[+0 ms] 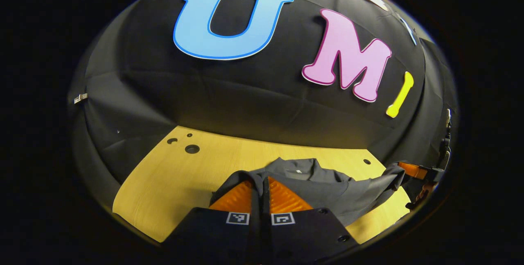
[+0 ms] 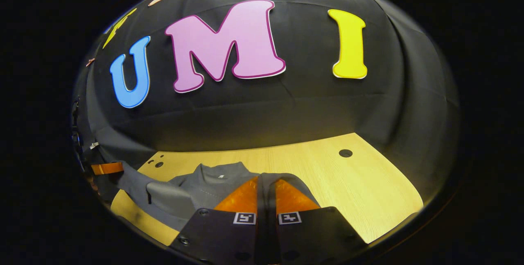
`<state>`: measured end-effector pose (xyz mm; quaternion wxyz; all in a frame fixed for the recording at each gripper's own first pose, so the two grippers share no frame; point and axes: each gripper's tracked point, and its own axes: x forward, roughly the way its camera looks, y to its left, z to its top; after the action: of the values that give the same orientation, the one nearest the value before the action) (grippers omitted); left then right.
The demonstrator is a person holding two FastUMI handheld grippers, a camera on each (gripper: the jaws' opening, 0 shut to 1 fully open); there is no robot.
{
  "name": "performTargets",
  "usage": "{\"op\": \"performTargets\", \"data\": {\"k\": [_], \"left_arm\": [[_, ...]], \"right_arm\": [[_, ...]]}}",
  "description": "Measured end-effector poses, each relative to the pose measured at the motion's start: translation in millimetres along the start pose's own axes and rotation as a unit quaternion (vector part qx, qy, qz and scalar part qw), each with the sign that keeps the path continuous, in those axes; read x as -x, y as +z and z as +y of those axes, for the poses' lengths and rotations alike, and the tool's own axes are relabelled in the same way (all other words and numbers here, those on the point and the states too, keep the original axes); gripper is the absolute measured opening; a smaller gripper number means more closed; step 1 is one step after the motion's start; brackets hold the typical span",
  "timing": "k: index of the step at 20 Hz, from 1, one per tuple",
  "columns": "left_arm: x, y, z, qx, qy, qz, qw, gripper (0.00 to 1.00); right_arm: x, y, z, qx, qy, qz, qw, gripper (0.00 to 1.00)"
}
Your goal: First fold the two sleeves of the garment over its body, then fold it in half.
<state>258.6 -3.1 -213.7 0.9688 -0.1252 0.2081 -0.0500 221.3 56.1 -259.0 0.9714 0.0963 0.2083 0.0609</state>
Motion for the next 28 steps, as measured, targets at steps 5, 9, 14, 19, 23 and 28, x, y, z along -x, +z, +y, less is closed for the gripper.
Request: {"op": "performTargets", "data": {"k": [5,9,14,19,23,28], "left_arm": [[-60.7,-13.1,16.1,-0.018,0.019,0.015,1.0,0.05],[-107.1,-42.4,29.4,-0.03,0.035,0.036,0.998,0.05],[-152.0,-72.7,41.6,-0.04,0.047,0.064,0.996,0.05],[-165.7,-104.0,51.0,-0.044,0.062,0.1,0.992,0.05],[-169.4,-118.8,53.7,-0.04,0.066,0.118,0.99,0.06],[-162.6,-104.4,51.0,-0.008,0.076,0.089,0.993,0.42]], "right_arm": [[-58.8,-19.1,-6.4,0.011,-0.01,0.019,1.0,0.05],[-100.6,-45.0,-11.1,0.028,-0.01,0.039,0.999,0.05],[-137.8,-82.9,-20.0,0.043,-0.01,0.074,0.996,0.05],[-153.0,-103.2,-16.7,0.051,-0.007,0.092,0.994,0.05],[-155.2,-114.5,-18.9,0.063,-0.011,0.103,0.993,0.09],[-146.9,-110.0,-28.1,0.063,-0.021,0.107,0.992,0.74]]}}
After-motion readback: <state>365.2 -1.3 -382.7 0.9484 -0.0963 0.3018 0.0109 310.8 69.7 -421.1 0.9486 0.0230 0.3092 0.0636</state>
